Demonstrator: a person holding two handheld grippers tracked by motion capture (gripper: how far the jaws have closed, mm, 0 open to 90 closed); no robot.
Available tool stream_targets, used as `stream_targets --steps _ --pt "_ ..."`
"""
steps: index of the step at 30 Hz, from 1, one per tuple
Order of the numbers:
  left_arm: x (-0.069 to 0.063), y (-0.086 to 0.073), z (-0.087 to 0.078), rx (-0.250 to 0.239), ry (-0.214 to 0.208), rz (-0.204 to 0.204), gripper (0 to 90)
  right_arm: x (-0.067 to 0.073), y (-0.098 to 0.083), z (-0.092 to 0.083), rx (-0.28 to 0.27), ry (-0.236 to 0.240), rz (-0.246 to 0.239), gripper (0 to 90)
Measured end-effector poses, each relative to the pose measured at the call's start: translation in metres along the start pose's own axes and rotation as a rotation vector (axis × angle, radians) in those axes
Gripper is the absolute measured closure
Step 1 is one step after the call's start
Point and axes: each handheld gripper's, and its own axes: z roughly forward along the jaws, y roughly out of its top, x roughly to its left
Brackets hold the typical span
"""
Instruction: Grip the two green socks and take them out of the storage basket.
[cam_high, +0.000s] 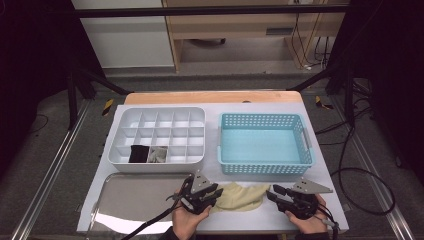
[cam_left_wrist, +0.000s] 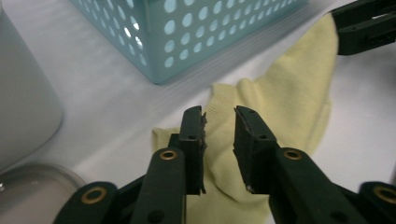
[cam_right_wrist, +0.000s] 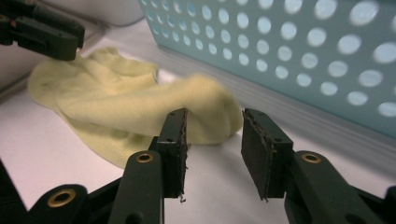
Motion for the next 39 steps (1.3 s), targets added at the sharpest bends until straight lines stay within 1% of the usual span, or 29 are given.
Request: stream_targets --steps 2,4,6,8,10,12,13,15,17,19,22,23,24,26,28,31,33,35,36,37,38,39 --pt "0.002 0.001 0.009 0.026 0.021 0.002 65.9 -0.001 -0.001 0.006 0.019 0.001 0.007 61.8" --pt "0.003 0.0 0.017 0.045 0.01 -0.011 65.5 -0.003 -0.001 0.01 0.055 -0.003 0.025 62.5" --pt "0.002 -0.002 0.022 0.06 0.016 -0.008 67.2 -0.005 0.001 0.013 0.07 -0.004 0.043 64.1" --pt "0.002 -0.002 0.023 0.068 0.026 -0.012 71.2 -0.006 0.002 0.014 0.068 -0.007 0.049 64.8" --pt "0.004 -0.002 0.023 0.065 0.025 -0.016 77.2 -0.006 0.003 0.014 0.037 -0.012 0.032 65.4" --pt "0.004 -0.002 0.023 0.062 0.025 -0.019 82.4 -0.006 0.006 0.014 0.028 -0.002 0.03 65.2" --pt "0.003 -0.002 0.022 0.056 0.032 -0.015 83.8 -0.005 0.008 0.014 0.026 -0.003 0.025 65.2" --pt "0.002 -0.001 0.02 0.033 0.045 -0.011 85.1 -0.006 0.01 0.018 0.037 0.001 0.033 64.8" --pt "0.001 0.0 0.014 0.002 0.048 -0.01 85.4 -0.005 0.011 0.021 0.049 -0.003 0.031 64.8" --pt "0.0 0.002 0.007 -0.029 0.057 -0.005 85.6 -0.004 0.013 0.025 0.06 -0.005 0.04 64.9" --pt "0.001 0.003 -0.002 -0.052 0.065 -0.007 85.7 -0.005 0.015 0.029 0.069 -0.015 0.049 65.7" --pt "0.002 0.003 -0.004 -0.051 0.068 -0.007 85.7 -0.004 0.015 0.03 0.075 -0.013 0.054 66.8" --pt "0.003 0.002 -0.005 -0.052 0.062 -0.016 85.6 -0.004 0.015 0.031 0.078 -0.013 0.055 68.8" --pt "0.004 0.0 -0.005 -0.047 0.062 -0.017 85.6 -0.003 0.015 0.033 0.084 -0.006 0.06 77.4" --pt "0.005 0.0 -0.004 -0.048 0.051 -0.026 85.6 -0.003 0.015 0.033 0.085 -0.002 0.062 86.6" --pt "0.005 0.0 -0.002 -0.052 0.04 -0.038 85.6 -0.003 0.016 0.027 0.072 0.002 0.052 87.9" --pt "0.004 -0.001 -0.001 -0.051 0.03 -0.047 85.6 -0.002 0.019 0.016 0.06 0.003 0.059 88.0" --pt "0.003 -0.002 0.001 -0.049 0.022 -0.051 85.6 -0.001 0.023 0.002 0.05 -0.003 0.071 87.9" --pt "0.002 -0.002 0.002 -0.049 0.016 -0.054 85.6 0.0 0.024 -0.006 0.054 -0.004 0.093 87.9" --pt "0.002 -0.002 0.003 -0.046 0.016 -0.05 85.6 -0.001 0.025 -0.013 0.042 -0.002 0.101 87.8" --pt "0.001 -0.003 0.004 -0.044 0.016 -0.049 85.6 -0.001 0.026 -0.019 0.043 -0.002 0.124 87.7" --pt "0.0 -0.003 0.006 -0.037 0.015 -0.047 85.6 -0.001 0.025 -0.022 0.065 -0.001 0.152 87.6"
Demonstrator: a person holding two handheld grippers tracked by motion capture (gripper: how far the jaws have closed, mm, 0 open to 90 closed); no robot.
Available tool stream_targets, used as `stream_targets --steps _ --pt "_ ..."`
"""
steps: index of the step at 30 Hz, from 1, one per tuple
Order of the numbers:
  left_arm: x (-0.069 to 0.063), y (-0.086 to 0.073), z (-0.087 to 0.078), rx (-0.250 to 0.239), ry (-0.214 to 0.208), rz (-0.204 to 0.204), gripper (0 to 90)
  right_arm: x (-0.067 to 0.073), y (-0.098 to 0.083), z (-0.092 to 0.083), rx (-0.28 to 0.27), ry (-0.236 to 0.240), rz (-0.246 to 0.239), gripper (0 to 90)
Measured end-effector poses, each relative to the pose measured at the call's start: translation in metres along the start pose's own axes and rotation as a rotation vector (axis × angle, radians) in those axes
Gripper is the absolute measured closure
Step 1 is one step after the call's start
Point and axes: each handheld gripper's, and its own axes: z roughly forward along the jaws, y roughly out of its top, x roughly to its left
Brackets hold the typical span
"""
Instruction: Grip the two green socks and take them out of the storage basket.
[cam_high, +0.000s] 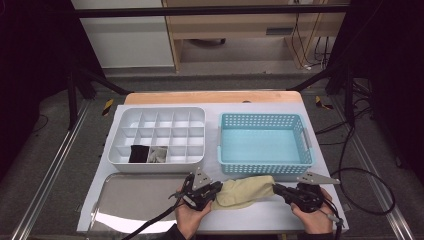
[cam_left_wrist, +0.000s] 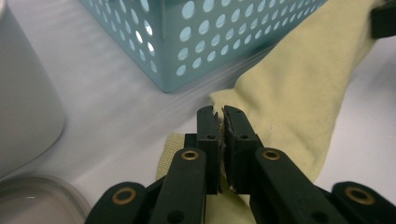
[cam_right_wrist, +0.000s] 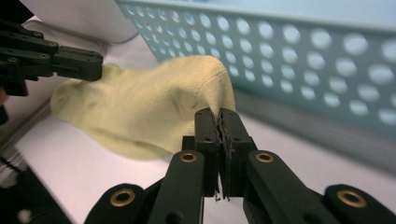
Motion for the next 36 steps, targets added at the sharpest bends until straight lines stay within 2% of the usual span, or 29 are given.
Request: stream_targets --steps 3,6,9,11,12,14,17,20,23,26,29,31,35,36 --pt "-0.003 -0.001 0.006 0.019 0.011 0.017 85.5 -0.007 -0.005 0.009 0.058 -0.032 0.037 87.4" --pt "-0.002 -0.003 0.01 0.034 0.024 0.028 85.1 -0.013 -0.011 0.026 0.078 -0.059 0.012 83.3" --pt "-0.001 -0.003 0.009 0.036 0.029 0.028 83.1 -0.016 -0.013 0.027 0.036 -0.086 -0.035 73.4" --pt "-0.001 -0.001 0.006 0.031 0.028 0.029 79.8 -0.016 -0.012 0.02 -0.017 -0.091 -0.036 67.5" --pt "-0.001 0.0 0.004 0.022 0.023 0.031 77.1 -0.017 -0.011 0.018 -0.039 -0.092 -0.04 67.2" --pt "-0.001 0.003 0.001 0.007 0.014 0.024 74.3 -0.016 -0.012 0.015 -0.058 -0.1 -0.044 67.2" --pt "-0.002 0.004 -0.001 0.005 0.005 0.018 71.7 -0.015 -0.015 0.022 -0.043 -0.094 -0.053 66.1" --pt "-0.004 0.002 0.0 0.028 0.014 0.028 71.7 -0.013 -0.018 0.031 -0.021 -0.091 -0.068 68.9" --pt "-0.003 -0.001 0.007 0.052 0.017 0.018 73.4 -0.01 -0.02 0.038 0.006 -0.094 -0.084 74.7" --pt "-0.002 -0.003 0.013 0.073 0.019 0.009 80.1 -0.007 -0.02 0.037 0.004 -0.102 -0.095 84.3" --pt "-0.001 -0.002 0.013 0.074 0.016 0.011 85.7 -0.008 -0.02 0.036 0.006 -0.093 -0.098 87.4" --pt "-0.002 -0.001 0.013 0.073 0.007 0.007 86.2 -0.008 -0.019 0.032 0.013 -0.092 -0.089 87.6" --pt "-0.008 0.002 0.016 0.082 -0.003 0.021 86.5 -0.012 -0.017 0.017 -0.013 -0.101 -0.08 87.6" --pt "-0.01 0.003 0.017 0.073 -0.018 0.014 86.6 -0.013 -0.016 0.013 -0.009 -0.102 -0.072 87.5"
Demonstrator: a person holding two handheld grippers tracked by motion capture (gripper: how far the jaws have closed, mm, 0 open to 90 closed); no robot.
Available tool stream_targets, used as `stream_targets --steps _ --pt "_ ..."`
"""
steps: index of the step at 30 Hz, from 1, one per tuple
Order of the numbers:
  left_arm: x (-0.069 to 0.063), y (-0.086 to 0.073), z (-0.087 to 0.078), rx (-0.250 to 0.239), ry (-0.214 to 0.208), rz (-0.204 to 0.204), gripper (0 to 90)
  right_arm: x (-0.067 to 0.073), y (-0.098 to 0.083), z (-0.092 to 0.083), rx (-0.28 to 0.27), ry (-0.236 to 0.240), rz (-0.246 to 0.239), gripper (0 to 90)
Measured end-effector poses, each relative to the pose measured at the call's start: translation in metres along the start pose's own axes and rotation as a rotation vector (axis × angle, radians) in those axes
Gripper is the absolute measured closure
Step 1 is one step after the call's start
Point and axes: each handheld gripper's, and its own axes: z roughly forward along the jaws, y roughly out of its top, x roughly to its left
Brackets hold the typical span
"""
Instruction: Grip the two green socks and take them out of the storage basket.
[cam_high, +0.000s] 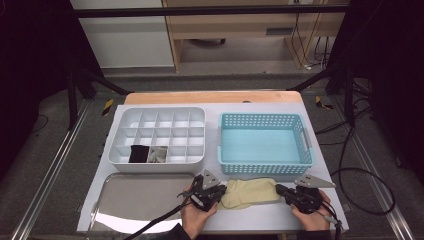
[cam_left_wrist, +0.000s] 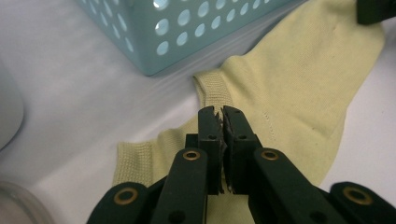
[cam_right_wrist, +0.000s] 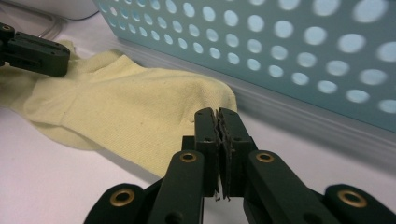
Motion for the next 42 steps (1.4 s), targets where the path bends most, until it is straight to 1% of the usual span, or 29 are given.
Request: stream_targets --steps 1,3,5,7,8,9,12,13,15,18,20,21,23,25,26,29,31,32,34,35,36,37,39,41,42 --pt "-0.002 0.001 0.001 -0.003 -0.011 -0.001 86.5 -0.001 0.0 -0.002 -0.008 -0.012 -0.005 87.5" --pt "-0.006 0.003 0.004 -0.004 -0.017 0.017 86.3 -0.003 -0.001 -0.006 0.004 -0.036 -0.005 87.5" --pt "-0.006 0.002 0.003 -0.012 -0.021 0.017 84.9 -0.008 -0.002 -0.008 0.003 -0.046 -0.012 87.5" --pt "-0.005 0.004 -0.002 -0.011 -0.004 0.025 80.2 -0.011 -0.005 -0.01 0.011 -0.055 -0.006 87.5" --pt "-0.004 0.005 -0.006 -0.012 0.001 0.034 76.8 -0.013 -0.006 -0.011 0.022 -0.07 -0.004 87.5" --pt "-0.003 0.007 -0.01 -0.017 0.0 0.037 74.0 -0.015 -0.007 -0.011 0.031 -0.093 -0.015 87.4" --pt "0.005 0.01 -0.027 -0.047 0.022 0.036 71.1 -0.021 -0.01 -0.016 0.04 -0.126 -0.008 87.0" --pt "0.009 0.011 -0.032 -0.047 0.031 0.033 70.2 -0.023 -0.011 -0.018 0.046 -0.138 0.0 86.8" --pt "0.016 0.01 -0.042 -0.054 0.05 0.027 69.3 -0.026 -0.012 -0.02 0.05 -0.162 -0.004 84.9" --pt "0.027 0.006 -0.051 -0.021 0.074 0.018 66.5 -0.027 -0.012 -0.023 0.049 -0.178 0.001 78.4" --pt "0.033 0.0 -0.055 -0.011 0.086 0.009 66.0 -0.025 -0.011 -0.024 0.029 -0.181 -0.005 74.8" --pt "0.036 -0.002 -0.056 0.001 0.087 0.004 65.9 -0.023 -0.009 -0.025 0.014 -0.177 -0.008 74.2" --pt "0.039 -0.007 -0.056 0.018 0.09 0.001 65.6 -0.015 -0.005 -0.025 -0.013 -0.154 -0.024 72.3" --pt "0.039 -0.011 -0.055 0.04 0.092 0.002 65.4 -0.004 0.0 -0.022 -0.026 -0.117 -0.039 70.4" --pt "0.039 -0.012 -0.054 0.055 0.092 0.013 65.4 0.001 0.003 -0.019 -0.033 -0.1 -0.053 69.4" --pt "0.037 -0.018 -0.05 0.078 0.084 0.021 65.9 0.022 0.008 -0.006 -0.042 -0.012 -0.068 65.5" --pt "0.037 -0.02 -0.047 0.078 0.088 0.024 66.7 0.036 0.01 0.006 -0.031 0.041 -0.065 62.1" --pt "0.037 -0.02 -0.045 0.08 0.081 0.023 67.9 0.041 0.01 0.013 -0.02 0.051 -0.066 60.7" --pt "0.037 -0.021 -0.042 0.075 0.083 0.027 70.1 0.048 0.011 0.024 -0.003 0.055 -0.073 58.1" --pt "0.038 -0.021 -0.041 0.075 0.082 0.028 71.2 0.051 0.01 0.028 0.006 0.059 -0.065 57.0" --pt "0.038 -0.022 -0.04 0.073 0.08 0.027 72.3 0.052 0.009 0.032 0.011 0.064 -0.069 56.3" --pt "0.038 -0.022 -0.039 0.071 0.081 0.025 72.7 0.054 0.008 0.036 0.018 0.073 -0.061 55.3" --pt "0.038 -0.022 -0.037 0.072 0.083 0.025 74.7 0.057 0.007 0.042 0.032 0.079 -0.066 55.1" --pt "0.037 -0.024 -0.035 0.074 0.084 0.023 77.0 0.06 0.005 0.046 0.043 0.067 -0.072 55.0" --pt "0.036 -0.023 -0.035 0.074 0.087 0.025 77.7 0.061 0.005 0.047 0.038 0.058 -0.082 55.2"
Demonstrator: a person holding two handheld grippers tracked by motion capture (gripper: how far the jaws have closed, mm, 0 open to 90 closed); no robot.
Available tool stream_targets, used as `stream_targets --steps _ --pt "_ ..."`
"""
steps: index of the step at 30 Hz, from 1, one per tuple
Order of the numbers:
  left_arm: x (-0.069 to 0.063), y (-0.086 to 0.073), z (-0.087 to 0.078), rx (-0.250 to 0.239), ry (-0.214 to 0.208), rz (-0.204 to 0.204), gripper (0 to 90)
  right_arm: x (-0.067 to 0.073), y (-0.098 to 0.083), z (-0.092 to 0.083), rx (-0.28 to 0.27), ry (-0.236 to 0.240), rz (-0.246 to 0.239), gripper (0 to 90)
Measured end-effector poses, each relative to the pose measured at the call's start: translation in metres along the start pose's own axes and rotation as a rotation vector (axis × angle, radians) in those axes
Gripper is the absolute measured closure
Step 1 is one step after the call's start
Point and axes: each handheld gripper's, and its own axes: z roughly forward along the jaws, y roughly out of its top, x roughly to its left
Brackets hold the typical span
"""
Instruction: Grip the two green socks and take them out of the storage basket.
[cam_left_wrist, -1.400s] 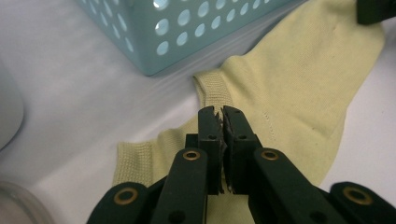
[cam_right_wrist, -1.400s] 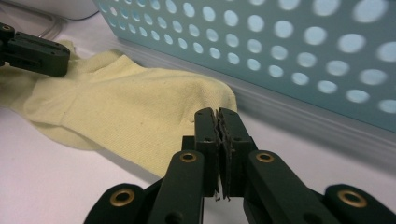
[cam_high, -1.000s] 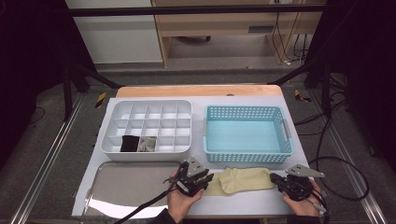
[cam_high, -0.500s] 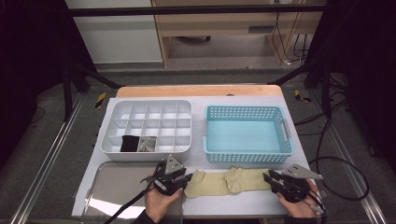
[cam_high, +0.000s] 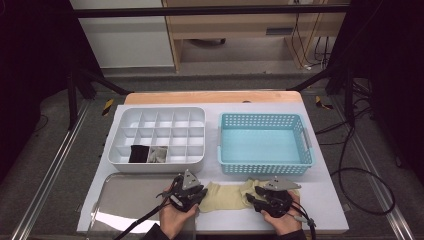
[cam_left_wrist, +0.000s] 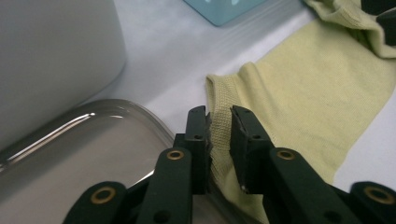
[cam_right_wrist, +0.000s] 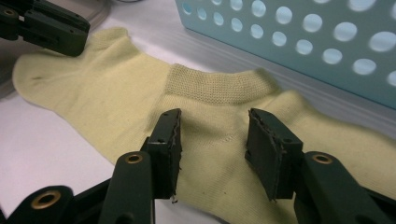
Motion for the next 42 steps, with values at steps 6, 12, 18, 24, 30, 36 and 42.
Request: stream_targets --steps 6,12,18,24,30,36,42 --pt "-0.001 0.001 0.002 -0.003 -0.007 -0.023 86.2 0.006 -0.001 0.003 -0.007 -0.075 -0.059 68.1" --pt "-0.003 0.002 0.002 -0.01 -0.011 -0.03 88.0 0.003 -0.003 0.002 -0.02 -0.056 -0.042 86.6" --pt "-0.014 0.011 0.006 -0.018 -0.04 -0.012 88.1 -0.007 -0.002 -0.011 -0.003 -0.044 -0.026 88.2" --pt "-0.024 0.018 0.019 -0.01 -0.053 0.004 87.7 -0.02 -0.006 -0.027 0.005 -0.085 -0.018 88.1" --pt "-0.02 0.019 0.019 -0.005 -0.037 0.001 85.4 -0.02 -0.008 -0.027 0.012 -0.074 -0.002 84.3" --pt "-0.026 0.027 0.002 -0.06 -0.072 0.018 72.1 -0.031 -0.008 -0.042 -0.091 -0.085 0.052 69.1" --pt "-0.038 0.044 -0.004 -0.103 -0.105 0.031 65.9 -0.045 -0.012 -0.055 -0.117 -0.113 0.083 64.3"
